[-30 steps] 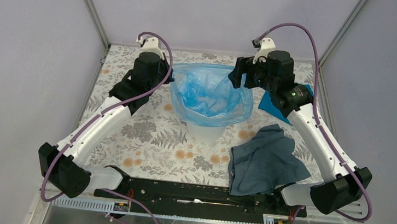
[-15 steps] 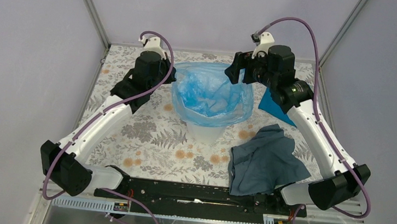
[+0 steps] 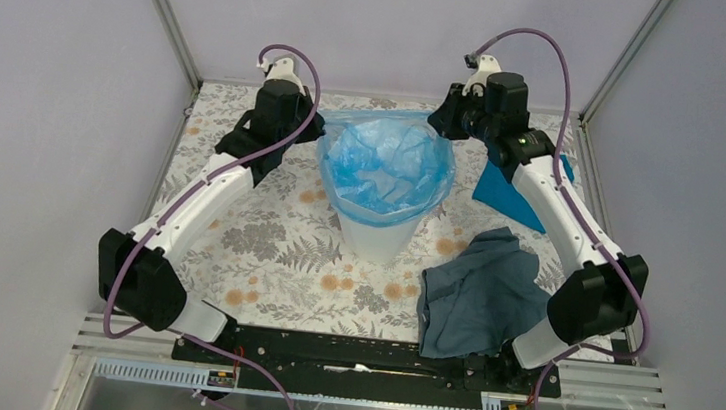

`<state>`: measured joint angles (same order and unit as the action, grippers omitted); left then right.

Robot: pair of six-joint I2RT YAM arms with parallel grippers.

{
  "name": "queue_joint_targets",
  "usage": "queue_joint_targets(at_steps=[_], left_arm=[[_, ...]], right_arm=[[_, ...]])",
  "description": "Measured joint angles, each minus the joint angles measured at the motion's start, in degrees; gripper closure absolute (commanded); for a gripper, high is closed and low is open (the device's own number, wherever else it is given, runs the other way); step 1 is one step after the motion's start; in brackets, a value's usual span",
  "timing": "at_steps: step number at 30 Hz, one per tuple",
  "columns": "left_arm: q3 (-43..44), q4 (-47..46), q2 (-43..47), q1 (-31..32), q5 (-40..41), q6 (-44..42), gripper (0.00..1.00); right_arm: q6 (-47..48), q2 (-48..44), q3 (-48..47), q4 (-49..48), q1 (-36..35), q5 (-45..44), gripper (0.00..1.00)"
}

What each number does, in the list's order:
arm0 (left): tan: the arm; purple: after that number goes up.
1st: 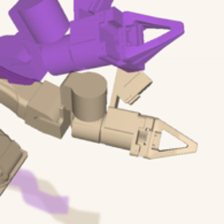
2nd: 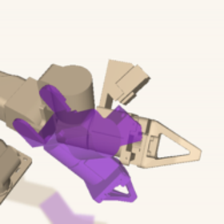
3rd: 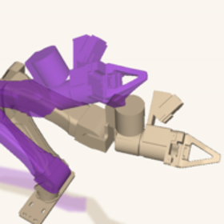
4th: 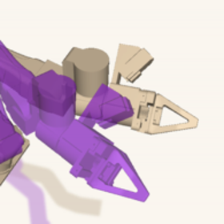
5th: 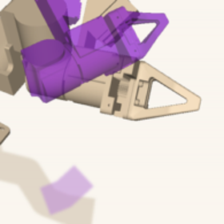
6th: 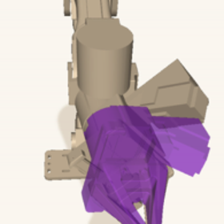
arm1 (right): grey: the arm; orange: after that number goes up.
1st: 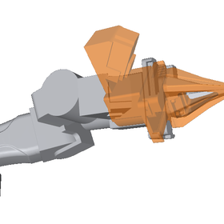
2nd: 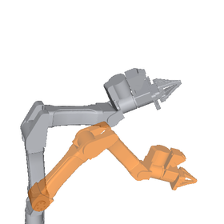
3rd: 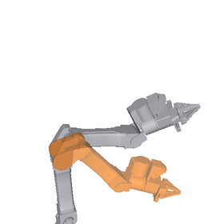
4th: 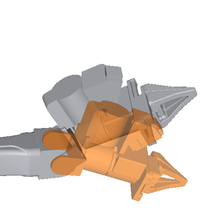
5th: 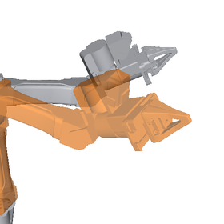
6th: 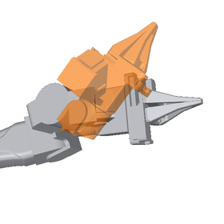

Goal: Put the trash bags into the trash bin

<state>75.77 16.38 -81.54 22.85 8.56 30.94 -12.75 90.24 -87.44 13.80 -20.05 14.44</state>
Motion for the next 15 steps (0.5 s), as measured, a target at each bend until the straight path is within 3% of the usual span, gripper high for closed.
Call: queue_joint_targets(at_steps=[8,15], left_arm=[[-3.5,-2.1,-0.9,-1.8,-6.7,3.9,1.0],[-10.3,-2.3,-0.1,-3.7,-15.6,7.2,1.0]], right_arm=[[-0.9,1.7,2.4,0.8,0.5,0.2,0.72],[-1.7,0.0,3.9,5.8,0.6,-1.1,0.49]])
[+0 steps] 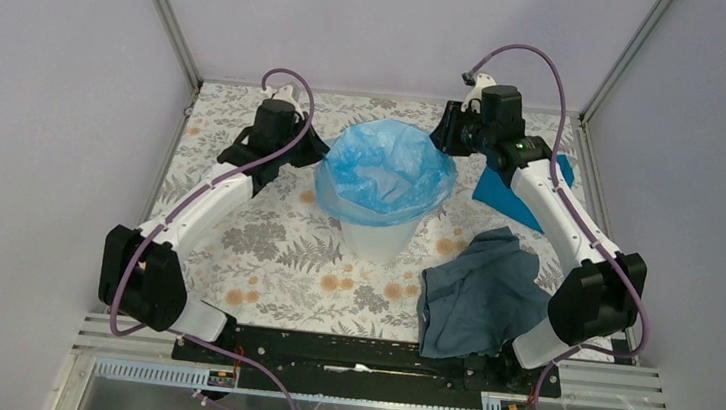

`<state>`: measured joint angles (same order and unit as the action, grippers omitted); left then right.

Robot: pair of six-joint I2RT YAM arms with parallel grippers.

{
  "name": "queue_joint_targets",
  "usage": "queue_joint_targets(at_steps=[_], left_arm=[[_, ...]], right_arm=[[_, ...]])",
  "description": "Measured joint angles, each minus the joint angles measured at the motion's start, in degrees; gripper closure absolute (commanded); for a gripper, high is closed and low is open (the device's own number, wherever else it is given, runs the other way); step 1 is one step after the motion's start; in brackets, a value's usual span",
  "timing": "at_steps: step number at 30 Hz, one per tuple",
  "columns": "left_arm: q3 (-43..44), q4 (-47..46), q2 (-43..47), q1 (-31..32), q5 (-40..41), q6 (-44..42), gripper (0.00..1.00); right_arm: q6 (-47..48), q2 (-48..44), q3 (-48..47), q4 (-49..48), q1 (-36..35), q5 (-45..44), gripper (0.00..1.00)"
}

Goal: Put the trash bags into the trash bin

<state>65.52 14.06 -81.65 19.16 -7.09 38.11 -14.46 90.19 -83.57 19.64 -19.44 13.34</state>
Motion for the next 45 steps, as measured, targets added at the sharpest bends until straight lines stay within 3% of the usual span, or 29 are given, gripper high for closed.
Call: queue_joint_targets(at_steps=[6,8,12,17,23,25,29,35,37,40,42,45], left_arm=[[-0.5,0.0,1.9,-1.3,-5.1,1.4,0.99],[-0.4,0.1,3.1,-1.4,-5.5,1.4,0.94],[-0.4,0.1,5.7,-1.5,-6.3,1.2,0.8],[-0.4,0.4,6.7,-1.6,-6.8,0.8,0.66],[-0.5,4.6,9.2,-2.7,-6.3,-0.3,0.38],[-0.8,5.9,12.1,-3.5,-6.3,-0.3,0.26],[-2.6,6.4,18.6,-5.9,-7.3,1.2,0.19],[-11.1,2.8,25.0,-8.9,-12.0,7.7,0.21],[-13.3,2.1,24.9,-9.0,-13.1,9.5,0.24],[-16.8,0.7,24.2,-9.0,-15.5,12.5,0.33],[-19.0,-1.9,23.7,-9.0,-17.6,14.7,0.39],[-21.9,-6.3,22.9,-9.0,-20.3,18.2,0.53]], right_arm=[[-0.7,-2.5,-4.9,8.7,0.0,-1.9,0.13],[-0.9,-3.7,-6.8,10.9,0.1,-3.2,0.03],[-1.8,-9.9,-7.6,14.8,0.1,-5.0,0.0],[-3.3,-20.1,-4.2,16.2,0.1,-5.2,0.19],[-5.4,-29.6,6.7,14.7,0.1,-4.2,0.45],[-6.3,-30.9,10.3,13.4,0.1,-3.1,0.48],[-8.4,-31.3,14.9,10.2,0.1,-0.2,0.46],[-11.9,-31.2,17.3,5.6,0.1,3.0,0.49],[-12.8,-31.3,18.2,3.6,0.1,3.6,0.58],[-13.9,-31.3,20.0,1.4,0.1,4.2,0.71],[-14.6,-31.3,21.2,0.2,0.1,4.4,0.73],[-15.3,-31.3,23.0,-1.7,0.1,4.4,0.83]])
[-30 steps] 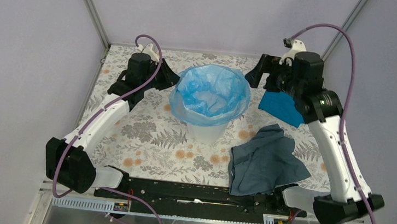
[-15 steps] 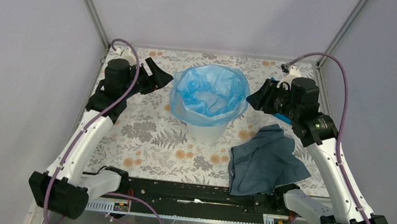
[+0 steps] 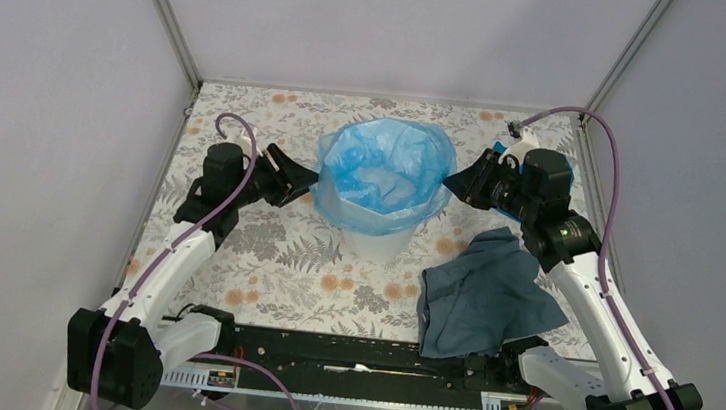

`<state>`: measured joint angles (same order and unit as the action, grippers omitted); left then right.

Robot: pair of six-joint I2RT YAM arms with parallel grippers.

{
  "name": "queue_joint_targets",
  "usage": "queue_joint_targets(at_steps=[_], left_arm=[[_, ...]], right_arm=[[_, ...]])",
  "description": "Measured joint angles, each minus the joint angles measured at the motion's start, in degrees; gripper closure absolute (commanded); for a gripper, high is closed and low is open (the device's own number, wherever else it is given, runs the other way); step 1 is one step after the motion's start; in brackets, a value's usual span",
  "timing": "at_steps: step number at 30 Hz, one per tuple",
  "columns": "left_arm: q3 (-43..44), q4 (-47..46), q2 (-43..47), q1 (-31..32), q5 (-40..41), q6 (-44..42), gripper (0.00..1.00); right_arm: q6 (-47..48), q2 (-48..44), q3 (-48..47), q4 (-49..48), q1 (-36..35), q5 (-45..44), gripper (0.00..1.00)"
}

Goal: Put the trash bags into the trash bin

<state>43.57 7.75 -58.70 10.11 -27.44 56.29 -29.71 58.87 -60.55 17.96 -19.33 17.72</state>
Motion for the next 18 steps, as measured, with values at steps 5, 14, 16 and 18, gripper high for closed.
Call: queue_joint_targets(at_steps=[5,14,16,18], left_arm=[[-3.7,-6.8,-1.6,0.0,-2.8,4.5,0.78],[-5.9,-15.1,-8.1,2.1,-4.8,8.2,1.0],[-6.2,-16.9,-10.3,4.1,-4.3,8.2,1.0],[-7.0,-18.1,-11.8,5.5,-3.5,8.2,1.0]], right_arm=[[-1.2,0.4,4.6,-4.6,0.0,0.6,1.0],[-3.1,3.6,10.8,-9.9,0.0,1.7,1.0],[-3.1,4.1,11.4,-11.5,0.0,1.7,1.0],[-3.1,4.3,13.1,-12.9,0.0,1.6,1.0]])
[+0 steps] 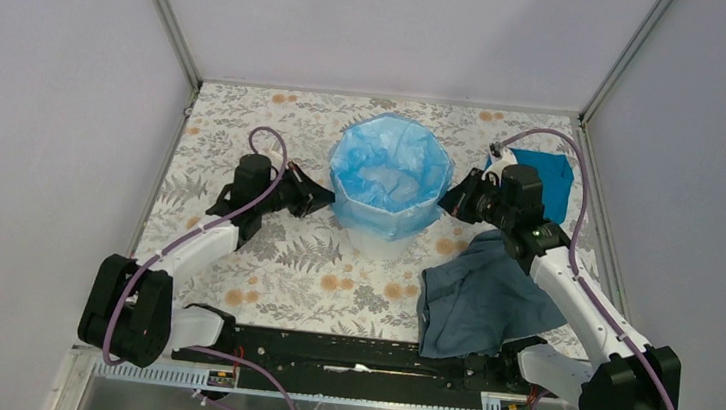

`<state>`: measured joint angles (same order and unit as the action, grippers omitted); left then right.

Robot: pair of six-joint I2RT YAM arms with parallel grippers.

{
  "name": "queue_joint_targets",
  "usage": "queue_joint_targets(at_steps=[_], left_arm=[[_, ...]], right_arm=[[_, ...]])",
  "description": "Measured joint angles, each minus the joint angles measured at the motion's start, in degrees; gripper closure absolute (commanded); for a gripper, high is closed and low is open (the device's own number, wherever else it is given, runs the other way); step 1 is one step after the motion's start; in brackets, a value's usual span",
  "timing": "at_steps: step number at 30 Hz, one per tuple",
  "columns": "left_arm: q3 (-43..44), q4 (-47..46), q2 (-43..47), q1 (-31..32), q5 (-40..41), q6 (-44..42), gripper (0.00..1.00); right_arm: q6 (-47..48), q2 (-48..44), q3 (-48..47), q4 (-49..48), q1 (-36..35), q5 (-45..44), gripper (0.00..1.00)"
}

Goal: Put the trash bags into the trash bin

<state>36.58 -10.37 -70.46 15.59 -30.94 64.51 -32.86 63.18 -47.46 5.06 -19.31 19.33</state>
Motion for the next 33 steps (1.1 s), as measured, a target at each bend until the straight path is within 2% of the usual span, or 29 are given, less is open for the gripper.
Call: queue_joint_targets(at_steps=[7,15,19,21,23,26,29,33], left_arm=[[-3.8,1.2,-0.8,1.7,3.2,-1.8,1.0],[-3.8,7.9,5.3,1.7,7.5,-7.4,1.0],[-3.9,8.3,5.2,1.7,7.8,-9.1,1.0],[-4.4,7.4,4.0,1.7,7.8,-9.5,1.0],[-5.4,6.7,2.8,1.8,7.9,-9.8,1.0],[-6.8,6.5,2.0,1.8,7.8,-10.6,1.0],[-6.8,6.3,1.7,1.9,7.5,-11.3,1.0],[-6.8,6.4,1.7,1.9,7.1,-12.4,0.94]], right_arm=[[-0.2,2.7,5.9,-1.7,0.2,1.4,1.0],[2.5,2.8,5.6,-0.2,0.2,-0.2,0.98],[3.3,4.9,5.6,-1.5,0.2,-0.2,0.94],[3.3,6.7,5.8,-2.2,0.2,-0.2,0.87],[3.3,8.1,6.0,-2.1,0.2,-0.3,0.7],[4.1,8.5,5.8,0.9,0.2,-1.6,0.55],[6.6,8.3,1.7,9.1,0.2,-5.6,0.38],[10.4,6.7,-9.9,20.5,0.2,-14.1,0.25]])
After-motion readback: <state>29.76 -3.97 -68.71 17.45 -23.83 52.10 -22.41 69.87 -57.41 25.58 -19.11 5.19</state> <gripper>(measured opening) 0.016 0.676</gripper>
